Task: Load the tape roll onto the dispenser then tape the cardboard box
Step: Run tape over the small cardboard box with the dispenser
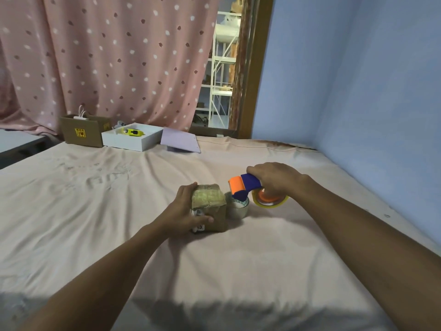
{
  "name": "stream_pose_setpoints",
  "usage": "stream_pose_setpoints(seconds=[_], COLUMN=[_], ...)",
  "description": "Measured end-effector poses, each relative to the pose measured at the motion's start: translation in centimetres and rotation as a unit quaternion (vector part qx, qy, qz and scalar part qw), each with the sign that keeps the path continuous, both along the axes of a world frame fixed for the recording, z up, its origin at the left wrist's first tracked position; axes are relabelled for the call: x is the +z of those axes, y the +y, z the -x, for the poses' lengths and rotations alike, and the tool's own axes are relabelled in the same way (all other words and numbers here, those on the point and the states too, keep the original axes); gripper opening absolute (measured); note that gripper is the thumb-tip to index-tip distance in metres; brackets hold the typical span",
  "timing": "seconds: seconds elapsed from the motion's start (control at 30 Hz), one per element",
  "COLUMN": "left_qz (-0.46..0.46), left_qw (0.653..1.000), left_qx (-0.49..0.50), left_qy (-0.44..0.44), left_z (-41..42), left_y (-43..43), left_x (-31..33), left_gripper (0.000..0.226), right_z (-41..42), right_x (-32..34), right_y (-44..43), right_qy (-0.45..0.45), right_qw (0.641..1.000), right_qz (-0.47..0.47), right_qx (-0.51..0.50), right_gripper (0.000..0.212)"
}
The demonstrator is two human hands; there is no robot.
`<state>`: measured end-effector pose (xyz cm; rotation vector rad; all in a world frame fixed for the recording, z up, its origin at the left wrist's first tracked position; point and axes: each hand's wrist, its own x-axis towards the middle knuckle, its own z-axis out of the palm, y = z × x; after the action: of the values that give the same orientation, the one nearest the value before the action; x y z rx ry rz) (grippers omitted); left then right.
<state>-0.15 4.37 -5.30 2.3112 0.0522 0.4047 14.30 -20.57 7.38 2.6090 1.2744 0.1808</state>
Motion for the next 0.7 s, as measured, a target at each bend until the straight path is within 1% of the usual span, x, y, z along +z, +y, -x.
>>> stream_pose_setpoints(seconds=[0.07,0.1,0.17,0.3,0.33,0.37,0.43,0.47,0.53,0.63,0.7], left_qz=[-0.024,-0.034,-0.051,-0.05,-0.034,-0.008,0.036,0.029,-0.017,-0.089,-0.175], left_qw=[1.0,0.999,0.997,0.986,0.984,0.986,0.994,0.997,0.997,0.99,0.974], left_qx=[-0.018,-0.023,-0.032,-0.057,-0.053,-0.041,0.0,0.021,0.049,0.08,0.102], left_qy=[0.006,0.013,0.041,0.15,0.165,0.161,0.102,0.071,0.049,0.077,0.099], left_z=[0.2,0.1,0.0,-0.2,-0.3,-0.6,-1.3,-1.7,-2.5,-3.7,-4.5], left_y=[0.9,1.4,2.6,3.0,2.5,1.7,-0.4,-1.6,-3.9,-6.0,-6.0], left_x=[0.7,1.0,1.3,3.3,4.1,5.0,6.6,7.2,8.1,8.4,7.6], left_gripper=[0.14,0.144,0.143,0.134,0.128,0.116,0.082,0.071,0.06,0.041,0.035], right_z=[0.1,0.2,0.2,0.3,0.4,0.4,0.4,0.5,0.6,0.6,0.7], right_x=[-0.2,-0.3,-0.8,-2.2,-2.4,-2.5,-2.6,-2.7,-2.7,-2.4,-2.1], right_y=[-0.1,-0.1,0.0,0.3,0.3,0.2,0.1,0.0,-0.1,-0.1,0.1], right_qy=[0.007,0.011,0.019,0.016,0.013,0.01,0.0,-0.005,-0.014,-0.008,0.008], right_qw=[1.0,1.0,0.999,0.999,0.999,0.999,1.0,1.0,0.999,0.999,0.999], right_qz=[-0.011,-0.016,-0.028,-0.027,-0.028,-0.029,-0.027,-0.026,-0.029,-0.037,-0.046], right_qx=[0.005,0.007,0.008,0.013,0.012,0.01,0.007,0.006,0.006,0.002,-0.001], right_gripper=[0.05,0.049,0.046,0.047,0.047,0.047,0.048,0.048,0.046,0.045,0.046])
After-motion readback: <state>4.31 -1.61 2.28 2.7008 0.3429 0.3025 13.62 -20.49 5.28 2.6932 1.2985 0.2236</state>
